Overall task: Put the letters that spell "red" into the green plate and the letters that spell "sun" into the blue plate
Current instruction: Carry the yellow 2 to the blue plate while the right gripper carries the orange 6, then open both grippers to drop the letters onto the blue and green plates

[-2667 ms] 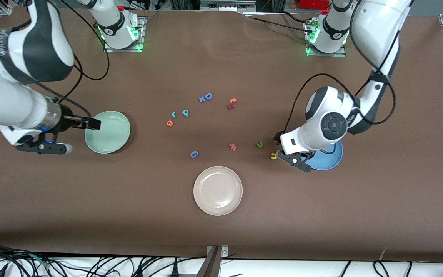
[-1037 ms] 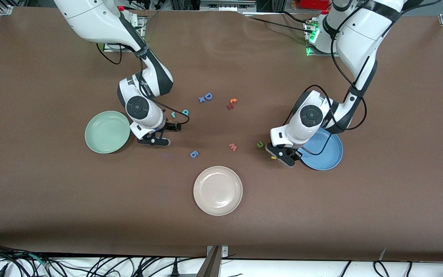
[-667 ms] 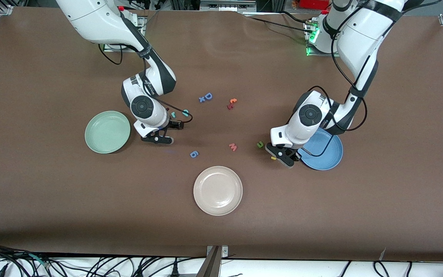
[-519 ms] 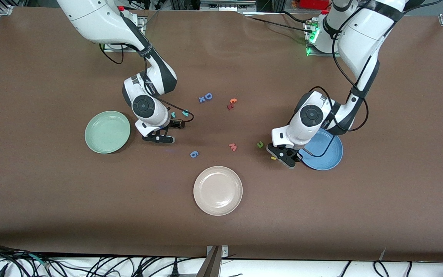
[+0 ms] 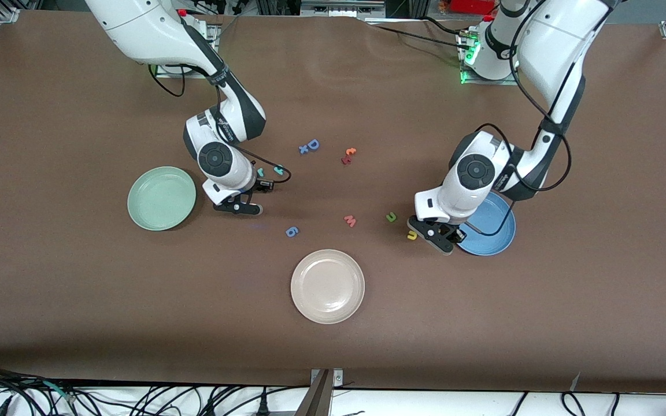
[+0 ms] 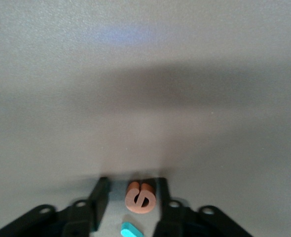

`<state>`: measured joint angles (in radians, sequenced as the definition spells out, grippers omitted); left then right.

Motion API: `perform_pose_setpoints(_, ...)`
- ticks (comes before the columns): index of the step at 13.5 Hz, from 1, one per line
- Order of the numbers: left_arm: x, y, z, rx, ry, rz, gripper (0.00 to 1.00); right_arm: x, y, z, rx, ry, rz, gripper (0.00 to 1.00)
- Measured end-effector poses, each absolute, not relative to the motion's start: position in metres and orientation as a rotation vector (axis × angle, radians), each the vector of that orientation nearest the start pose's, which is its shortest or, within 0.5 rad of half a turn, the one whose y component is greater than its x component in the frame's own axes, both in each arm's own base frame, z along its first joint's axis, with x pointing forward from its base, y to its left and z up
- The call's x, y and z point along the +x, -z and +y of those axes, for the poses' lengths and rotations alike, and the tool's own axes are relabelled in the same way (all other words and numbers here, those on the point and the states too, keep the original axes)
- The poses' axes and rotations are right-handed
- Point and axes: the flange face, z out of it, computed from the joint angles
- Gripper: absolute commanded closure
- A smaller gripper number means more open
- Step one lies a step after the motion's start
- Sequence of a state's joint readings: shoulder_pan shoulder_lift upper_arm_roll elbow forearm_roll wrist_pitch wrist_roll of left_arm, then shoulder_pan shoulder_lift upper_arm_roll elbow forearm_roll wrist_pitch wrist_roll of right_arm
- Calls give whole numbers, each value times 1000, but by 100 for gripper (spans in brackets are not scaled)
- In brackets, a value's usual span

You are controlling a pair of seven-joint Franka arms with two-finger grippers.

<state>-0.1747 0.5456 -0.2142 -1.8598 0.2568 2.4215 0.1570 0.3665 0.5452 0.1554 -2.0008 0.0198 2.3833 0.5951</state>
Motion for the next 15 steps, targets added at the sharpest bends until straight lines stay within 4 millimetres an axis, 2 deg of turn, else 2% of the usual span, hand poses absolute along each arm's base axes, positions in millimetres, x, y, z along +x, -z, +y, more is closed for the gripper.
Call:
perform_pose_setpoints(3, 603, -262, -199, -2882, -56, 978, 75, 510, -174, 293, -3127, -288, 165, 85)
perform_pose_setpoints(5, 600, -268, -179, -2876, -151, 934, 75, 510, -174, 293, -3128, -292, 167, 85)
perform_pose_setpoints(8, 599, -252, -133, -2901, -235, 844, 75, 510, -176, 289, -3142, -341, 171, 85)
perform_pose_setpoints(9, 597, -243, -122, -2905, -266, 839, 75, 513, -182, 287, -3146, -355, 177, 85)
perform_pose_setpoints(11, 592, -215, -106, -2874, -337, 853, 72, 527, -209, 277, -3160, -366, 209, 85)
perform_pose_setpoints(12, 592, -201, -93, -2865, -368, 844, 61, 536, -227, 267, -3170, -373, 233, 85)
perform_pose_setpoints(13, 592, -189, -77, -2868, -390, 833, 16, 546, -246, 255, -3180, -388, 253, 85)
perform_pose_setpoints(14, 593, -181, -65, -2877, -397, 838, 0, 556, -263, 238, -3191, -406, 267, 85)
perform_pose_setpoints(15, 594, -177, -59, -2882, -399, 844, 0, 566, -277, 217, -3201, -426, 269, 85)
